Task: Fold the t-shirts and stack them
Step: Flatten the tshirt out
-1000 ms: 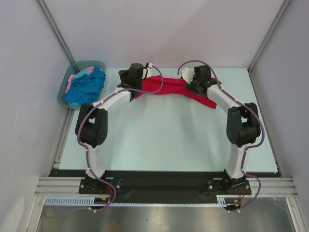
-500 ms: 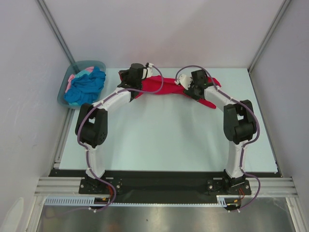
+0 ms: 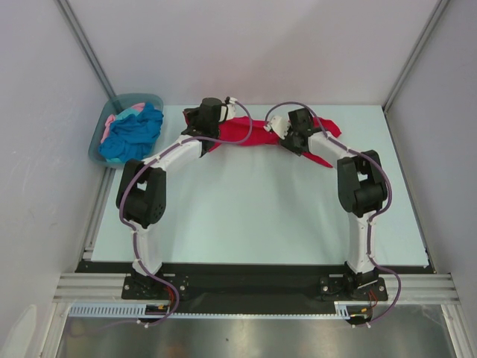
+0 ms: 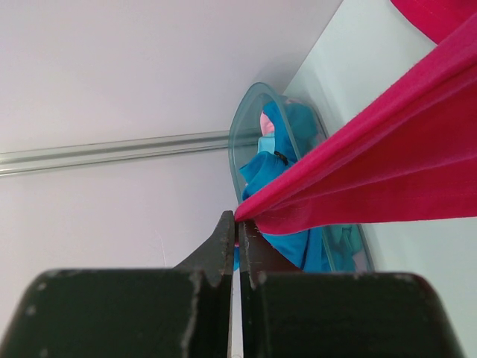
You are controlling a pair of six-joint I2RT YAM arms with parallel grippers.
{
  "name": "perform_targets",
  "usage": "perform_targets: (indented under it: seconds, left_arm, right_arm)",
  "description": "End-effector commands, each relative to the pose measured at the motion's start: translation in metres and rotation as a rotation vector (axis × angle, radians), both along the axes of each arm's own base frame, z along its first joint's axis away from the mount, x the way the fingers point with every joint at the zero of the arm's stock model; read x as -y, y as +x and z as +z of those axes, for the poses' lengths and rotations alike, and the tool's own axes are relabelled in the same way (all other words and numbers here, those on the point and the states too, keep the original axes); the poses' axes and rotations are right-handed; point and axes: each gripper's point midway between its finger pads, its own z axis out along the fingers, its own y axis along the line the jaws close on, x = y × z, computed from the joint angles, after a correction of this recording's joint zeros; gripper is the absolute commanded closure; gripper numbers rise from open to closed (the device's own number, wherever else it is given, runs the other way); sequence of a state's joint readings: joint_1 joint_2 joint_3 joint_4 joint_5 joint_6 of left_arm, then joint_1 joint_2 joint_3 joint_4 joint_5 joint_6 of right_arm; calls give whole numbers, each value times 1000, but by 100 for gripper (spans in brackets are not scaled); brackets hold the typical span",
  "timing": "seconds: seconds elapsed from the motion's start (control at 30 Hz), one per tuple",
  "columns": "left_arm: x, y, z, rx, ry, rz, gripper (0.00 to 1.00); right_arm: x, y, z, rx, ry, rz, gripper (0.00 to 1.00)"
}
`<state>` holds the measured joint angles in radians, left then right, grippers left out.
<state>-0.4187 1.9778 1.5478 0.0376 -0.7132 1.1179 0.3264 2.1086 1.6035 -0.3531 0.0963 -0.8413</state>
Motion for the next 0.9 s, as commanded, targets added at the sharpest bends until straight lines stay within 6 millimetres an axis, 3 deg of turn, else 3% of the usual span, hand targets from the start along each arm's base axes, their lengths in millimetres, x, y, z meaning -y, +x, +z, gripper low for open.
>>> perform_targets:
  seconds: [0.0,0.4,0.87]
  left_arm:
    - [-3,-2,23,54,-11,27,100]
    - [0,4,20,53,-11,20,100]
    - [2,8,16,48,-8,19,100]
  right_arm:
    - [-9,18,28,81,34,0,53]
    - [2,32,8,91,-2,-28,56]
    - [3,39,24,118,7,-32,58]
